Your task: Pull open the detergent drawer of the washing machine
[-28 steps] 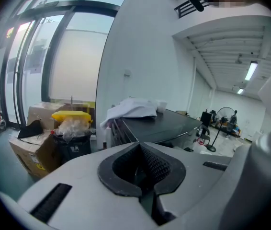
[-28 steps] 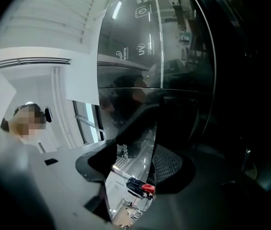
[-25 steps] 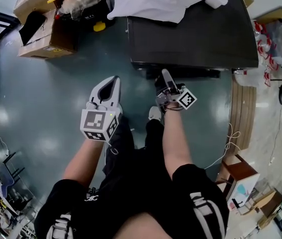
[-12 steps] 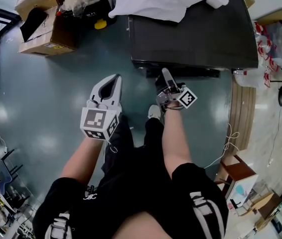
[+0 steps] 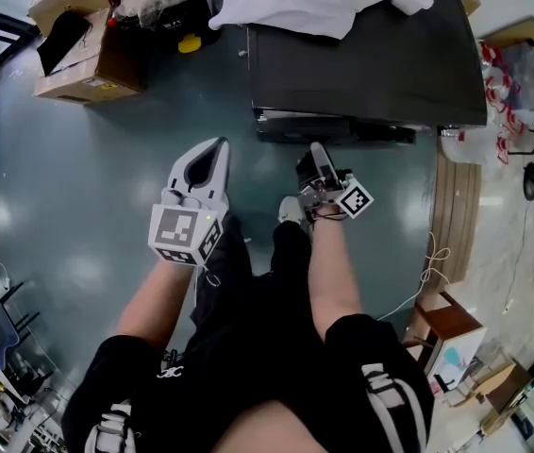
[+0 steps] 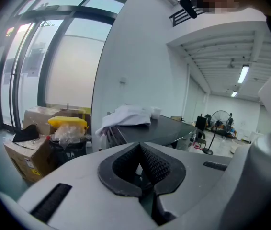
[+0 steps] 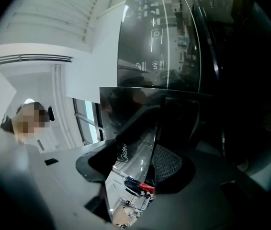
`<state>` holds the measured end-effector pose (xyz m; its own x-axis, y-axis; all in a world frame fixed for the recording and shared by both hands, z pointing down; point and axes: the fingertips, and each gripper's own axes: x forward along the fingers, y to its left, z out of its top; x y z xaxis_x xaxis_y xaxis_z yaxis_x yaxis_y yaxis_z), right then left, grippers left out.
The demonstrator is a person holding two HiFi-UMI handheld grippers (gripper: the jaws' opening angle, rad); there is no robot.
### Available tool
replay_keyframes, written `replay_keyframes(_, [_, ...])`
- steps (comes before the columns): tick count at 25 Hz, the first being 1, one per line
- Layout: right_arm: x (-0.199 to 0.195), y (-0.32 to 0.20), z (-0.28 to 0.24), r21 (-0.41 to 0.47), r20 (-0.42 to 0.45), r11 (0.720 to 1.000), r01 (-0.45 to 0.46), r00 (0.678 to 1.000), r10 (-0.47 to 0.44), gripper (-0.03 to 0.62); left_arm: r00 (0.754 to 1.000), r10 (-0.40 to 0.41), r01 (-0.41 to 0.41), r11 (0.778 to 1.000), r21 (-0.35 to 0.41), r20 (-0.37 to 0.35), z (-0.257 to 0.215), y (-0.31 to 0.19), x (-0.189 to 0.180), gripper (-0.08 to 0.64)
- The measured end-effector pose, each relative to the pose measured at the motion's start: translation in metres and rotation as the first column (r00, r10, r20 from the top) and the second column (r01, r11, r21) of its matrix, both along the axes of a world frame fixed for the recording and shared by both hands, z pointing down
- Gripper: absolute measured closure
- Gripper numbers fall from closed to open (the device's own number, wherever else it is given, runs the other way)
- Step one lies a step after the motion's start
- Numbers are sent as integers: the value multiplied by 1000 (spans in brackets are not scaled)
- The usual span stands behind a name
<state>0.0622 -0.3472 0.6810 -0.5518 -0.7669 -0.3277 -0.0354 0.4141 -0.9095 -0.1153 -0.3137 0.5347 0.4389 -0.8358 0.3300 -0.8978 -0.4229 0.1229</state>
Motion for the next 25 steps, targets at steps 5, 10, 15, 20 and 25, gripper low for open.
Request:
replay_keyframes(5, [5,21,1,-3,2,1000,-15,1000,15,360,1000,-3,4,1000,26,-14,-10,4,2,563])
replay_keyframes(10, [8,42,2,-17,12,1000,-13,1000,14,360,1000,18,-17,999,49,-13,-24,13,3,563])
replay_keyframes(15, [7,67,-1,-12,13,999,-30,999,30,356,998,53,-51,996,73,-21,-41,14,0,563])
replay_keyframes(20, [4,85,0,-19,24,998,-64,998,64,356,989,138,-134,987,88,-46,-55,14,-7,563])
replay_keyframes(25, [12,107,-4,-9,21,995,-96,995,96,356,965,263,-260,961,97,-20,-67,36,-7,563])
